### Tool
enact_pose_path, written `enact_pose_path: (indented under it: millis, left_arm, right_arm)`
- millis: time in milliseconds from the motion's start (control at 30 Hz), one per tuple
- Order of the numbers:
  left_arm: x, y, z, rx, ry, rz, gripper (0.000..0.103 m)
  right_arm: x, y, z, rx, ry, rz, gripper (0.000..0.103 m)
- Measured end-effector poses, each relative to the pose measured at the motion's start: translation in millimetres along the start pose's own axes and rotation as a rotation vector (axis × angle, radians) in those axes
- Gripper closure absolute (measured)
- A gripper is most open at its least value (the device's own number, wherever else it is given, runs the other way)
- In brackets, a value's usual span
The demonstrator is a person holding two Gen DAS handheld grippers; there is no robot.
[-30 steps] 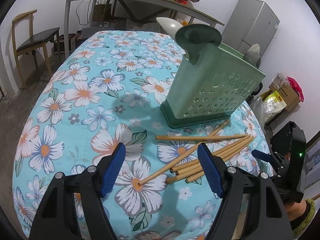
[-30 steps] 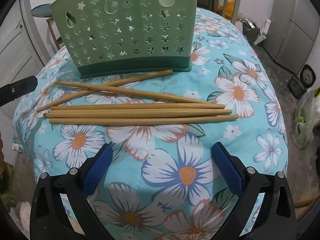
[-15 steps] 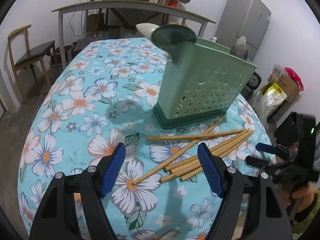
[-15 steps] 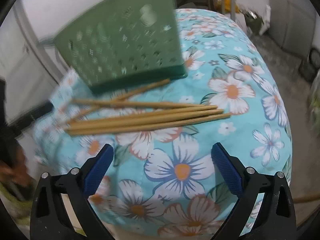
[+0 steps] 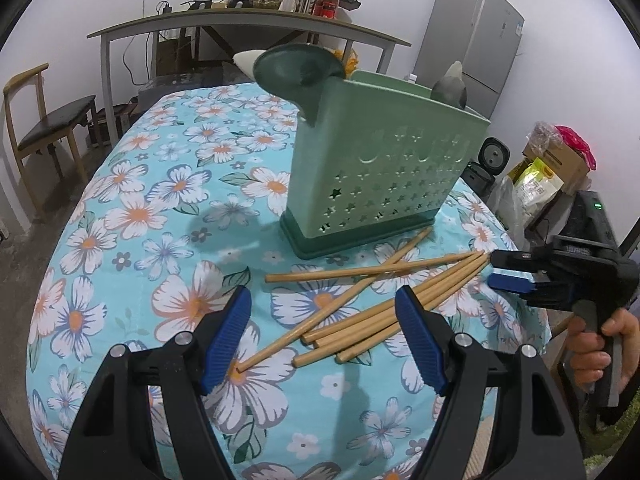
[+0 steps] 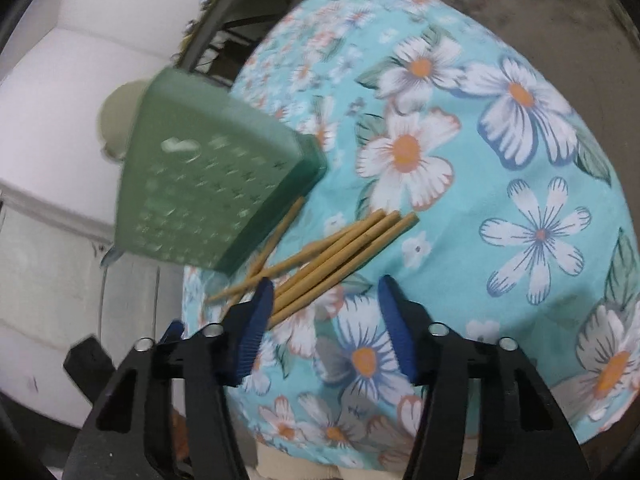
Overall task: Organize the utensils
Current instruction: 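Close the right tool on the bundle of bamboo chopsticks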
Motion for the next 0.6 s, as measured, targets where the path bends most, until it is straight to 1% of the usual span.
enact_pose_path:
  millis: [67,133,167,233,367,400,467,500,600]
  left_arm:
    - [-0.3,-0.2,-0.9,-0.003,-0.005,-0.001,0.031]
    - [0.3,-0.7,-1.6,-0.006,-0.009,-0.004,0.031]
    - [0.4,-0.9,-1.9,-0.006,-0.011,-0.005,0.031]
    - [0.6,-1.2,-2.5,-0.007,-0.013,-0.008,0.031]
    - [0.5,-1.4,-3.2,-0.009,-0.015,-0.009,0.031]
    - [0.6,-1.2,-3.8,-0.01,-0.016,-0.009,0.031]
    - [-0.1,-1.2,-4.7,-0.011,-0.016,-0.007,0.031]
    - [-0.3,-1.4,-5.0,-0.011,-0.017,-0.007,0.031]
    - [-1.6,-2.1,-4.3,-0.009,-0.018,-0.004,0.031]
  right_arm:
    - [-3.3,4.1,5.3,-0.008,0.0,0.033,0.061]
    - [-4.7,8.0,8.6,-0.022,-0.01,0.049,0.07]
    - [-5.4,9.8,10.3,-0.03,-0.016,0.061,0.072]
    - [-6.9,12.8,14.0,-0.041,-0.023,0.073,0.079]
    - [-5.3,15.2,18.0,-0.065,-0.041,0.069,0.083]
    - [-7.8,16.4,18.1,-0.065,-0.051,0.064,0.092]
    - [-8.9,15.6,17.2,-0.058,-0.062,0.053,0.094]
    - [-8.3,15.1,16.1,-0.053,-0.066,0.05,0.103]
    - [-12.1,11.7,11.4,-0.048,-0.103,0.024,0.103]
Point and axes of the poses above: each gripper's, at about its wrist camera, not at the fingertips, and z roughly the way its jaws point, x to its left, y to its top, the point moved 5 cm from there along z, roughly the way its jaws point, and after that the axes turned 5 degrees about -z, right-handed, at the moved point
